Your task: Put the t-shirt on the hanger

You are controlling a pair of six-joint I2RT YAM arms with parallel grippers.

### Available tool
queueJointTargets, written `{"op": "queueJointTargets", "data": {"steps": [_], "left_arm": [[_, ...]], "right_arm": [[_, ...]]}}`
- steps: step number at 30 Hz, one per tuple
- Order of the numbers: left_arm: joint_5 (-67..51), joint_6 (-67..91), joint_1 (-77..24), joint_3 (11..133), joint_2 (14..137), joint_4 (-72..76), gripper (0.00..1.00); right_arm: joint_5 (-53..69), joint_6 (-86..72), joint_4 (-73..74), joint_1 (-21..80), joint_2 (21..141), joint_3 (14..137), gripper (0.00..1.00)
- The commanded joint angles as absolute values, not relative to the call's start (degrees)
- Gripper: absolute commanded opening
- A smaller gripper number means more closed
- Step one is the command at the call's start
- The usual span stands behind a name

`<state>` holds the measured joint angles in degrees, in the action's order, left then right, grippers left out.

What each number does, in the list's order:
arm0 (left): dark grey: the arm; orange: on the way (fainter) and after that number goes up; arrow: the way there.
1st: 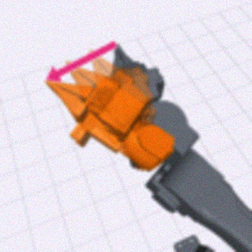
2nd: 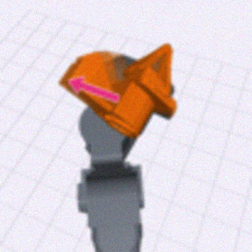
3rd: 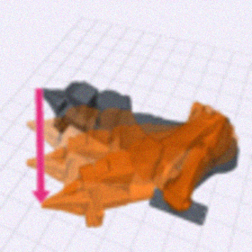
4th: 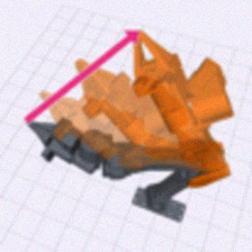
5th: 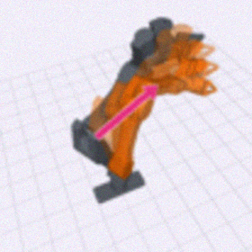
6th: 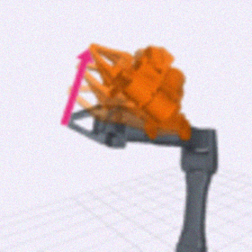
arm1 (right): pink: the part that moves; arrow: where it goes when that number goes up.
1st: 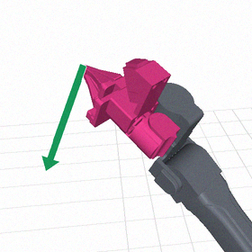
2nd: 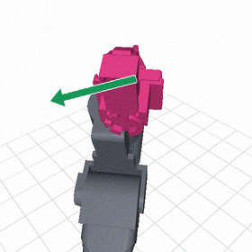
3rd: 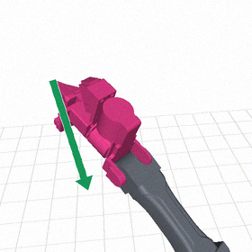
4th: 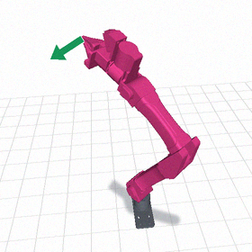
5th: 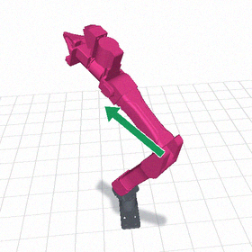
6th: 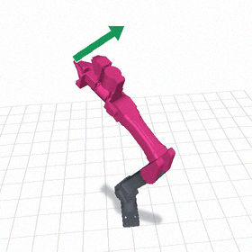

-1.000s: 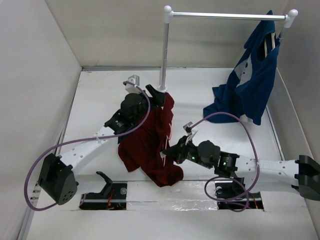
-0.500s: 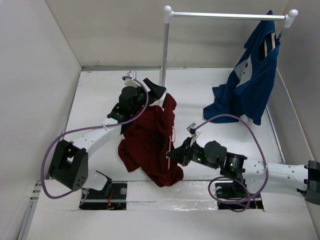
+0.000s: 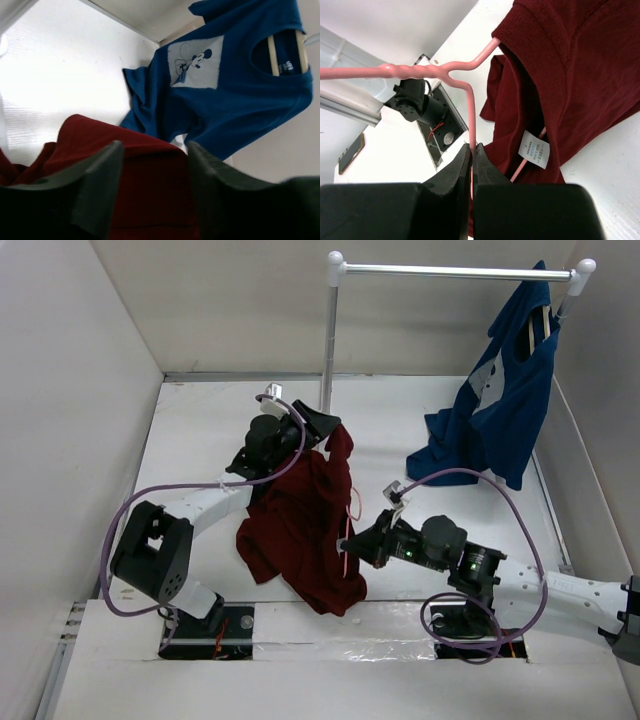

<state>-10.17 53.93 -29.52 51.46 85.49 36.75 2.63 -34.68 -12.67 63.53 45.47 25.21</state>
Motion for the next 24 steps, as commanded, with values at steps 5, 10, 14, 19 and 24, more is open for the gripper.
{"op": "queueJointTargets", "data": {"steps": [5, 10, 14, 19, 24], "left_arm": [[-12.30, 54.76, -29.53, 53.44, 87.10, 42.01, 0.38], [-13.62, 55.28, -29.53, 54.93, 88.77, 42.54, 0.10], [-12.92, 55.37, -29.53, 54.75, 88.77, 43.15, 0.00], [-9.42, 52.92, -29.53, 54.58, 86.93, 39.56, 0.00], [-2.74, 49.05, -26.28, 52.22, 84.64, 34.11, 0.00]], "right_arm": [[7.56, -32.79, -15.21, 62.31, 44.29, 25.49, 0.00], [8.00, -32.78, -14.58, 62.31, 45.00, 26.19, 0.00], [7.91, -32.08, -12.75, 62.31, 45.00, 26.89, 0.00], [8.44, -31.64, -12.23, 61.79, 44.65, 26.63, 0.00], [10.63, -31.90, -7.57, 61.79, 41.58, 28.04, 0.00]]}}
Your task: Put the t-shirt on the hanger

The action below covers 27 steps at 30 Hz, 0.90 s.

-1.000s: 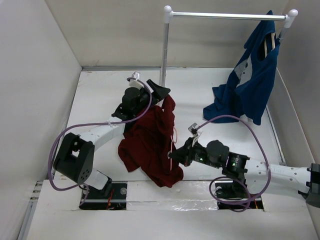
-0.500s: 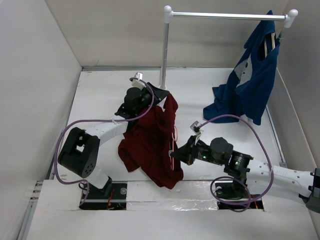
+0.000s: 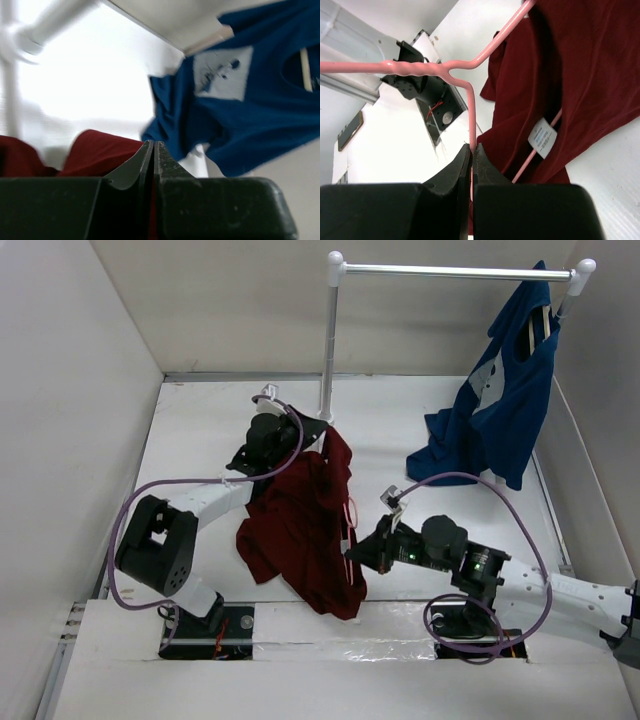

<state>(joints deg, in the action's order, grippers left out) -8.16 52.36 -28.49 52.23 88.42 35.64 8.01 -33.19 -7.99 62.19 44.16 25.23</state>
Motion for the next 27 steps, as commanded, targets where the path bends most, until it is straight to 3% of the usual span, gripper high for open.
{"op": "queueJointTargets", "data": {"steps": [1, 14, 21, 27], "left_arm": [[-2.03, 49.13, -25.58, 50.81, 83.59, 34.45, 0.00], [-1.58, 50.62, -17.58, 37.54, 76.56, 38.14, 0.00], [3.69, 49.04, -17.06, 37.80, 72.61, 33.48, 0.00], [6.41, 48.78, -16.44, 39.81, 66.89, 30.06, 0.00]], "right_arm": [[10.55, -31.90, -5.38, 61.79, 40.70, 28.82, 0.00], [12.04, -33.14, 1.15, 61.79, 32.87, 32.26, 0.00], [11.17, -31.03, 5.61, 62.31, 33.32, 37.34, 0.00], [6.77, -29.10, 13.35, 62.31, 31.99, 49.20, 0.00]]}}
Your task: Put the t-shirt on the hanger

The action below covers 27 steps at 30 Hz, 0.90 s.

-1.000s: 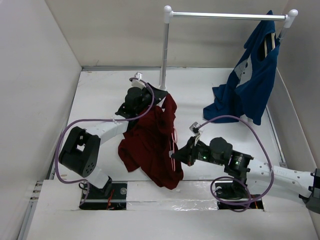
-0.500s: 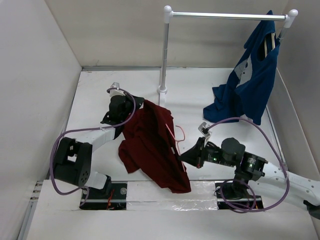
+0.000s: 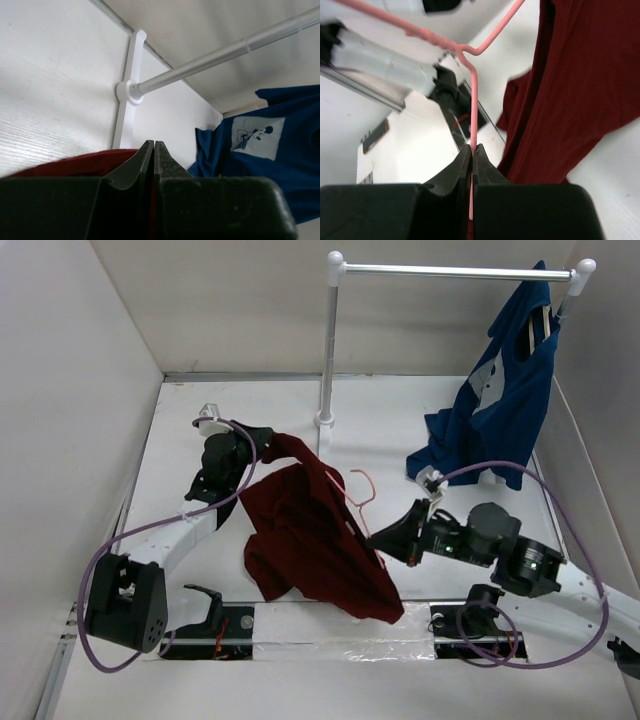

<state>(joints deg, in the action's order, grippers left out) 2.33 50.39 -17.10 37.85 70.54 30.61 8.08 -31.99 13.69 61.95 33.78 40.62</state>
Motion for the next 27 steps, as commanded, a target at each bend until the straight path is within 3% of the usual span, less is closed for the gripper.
{"op": "queueJointTargets", "data": {"steps": [1, 9, 14, 18, 21, 27], "left_arm": [[6.59, 48.87, -16.44, 40.60, 66.10, 29.54, 0.00], [6.16, 45.80, -20.04, 51.40, 58.10, 23.04, 0.00], [5.18, 44.56, -20.04, 49.76, 54.24, 20.56, 0.00], [4.57, 43.68, -20.04, 47.29, 54.67, 19.17, 0.28], [3.17, 44.12, -20.04, 45.88, 53.70, 21.26, 0.41], [1.49, 42.45, -20.04, 48.60, 51.25, 18.89, 0.53]], "right_arm": [[6.42, -28.66, 14.75, 62.31, 32.17, 51.22, 0.00], [4.92, -23.82, 20.48, 62.31, 39.11, 73.98, 0.00], [2.55, -25.40, 15.39, 62.31, 38.50, 71.29, 0.00], [1.50, -26.46, 12.04, 62.31, 37.52, 68.55, 0.00], [1.32, -25.93, 13.27, 61.70, 38.58, 71.01, 0.00], [-3.51, -23.73, 15.20, 61.17, 39.99, 74.53, 0.00]]}}
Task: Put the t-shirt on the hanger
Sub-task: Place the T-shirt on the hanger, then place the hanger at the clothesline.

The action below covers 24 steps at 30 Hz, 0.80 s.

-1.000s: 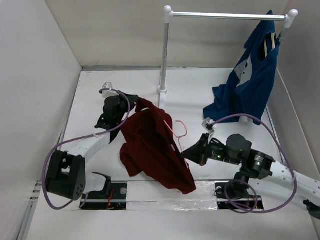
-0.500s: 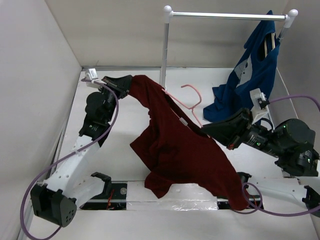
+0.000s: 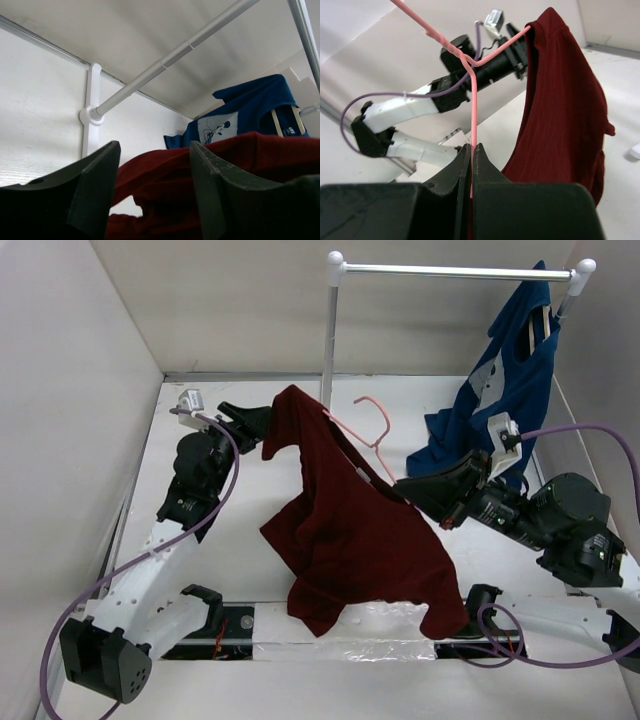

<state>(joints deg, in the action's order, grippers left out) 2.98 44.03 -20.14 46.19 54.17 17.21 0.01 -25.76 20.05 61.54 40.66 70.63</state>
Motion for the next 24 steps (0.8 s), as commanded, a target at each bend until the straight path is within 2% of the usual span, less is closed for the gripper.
{"op": "queueJointTargets", "data": {"steps": [1, 10, 11, 16, 24], "left_arm": [[1.76, 42.19, -20.04, 48.78, 50.63, 18.81, 0.55], [-1.82, 41.58, -20.04, 50.70, 46.06, 15.74, 0.58], [-2.80, 41.05, -20.04, 51.32, 45.27, 14.95, 0.57], [-10.19, 40.78, -20.04, 50.80, 38.07, 12.76, 0.36], [-10.81, 35.87, -20.04, 52.02, 28.04, 0.38, 0.34]], "right_arm": [[-4.39, -23.56, 15.73, 61.17, 40.08, 74.53, 0.00], [-15.55, -21.71, 17.58, 58.89, 38.94, 72.60, 0.00], [-16.34, -21.27, 17.58, 58.28, 39.02, 72.68, 0.00], [-17.58, -19.78, 16.79, 52.48, 41.12, 72.95, 0.00], [-18.98, -16.44, 15.65, 40.45, 47.11, 74.61, 0.00]]}}
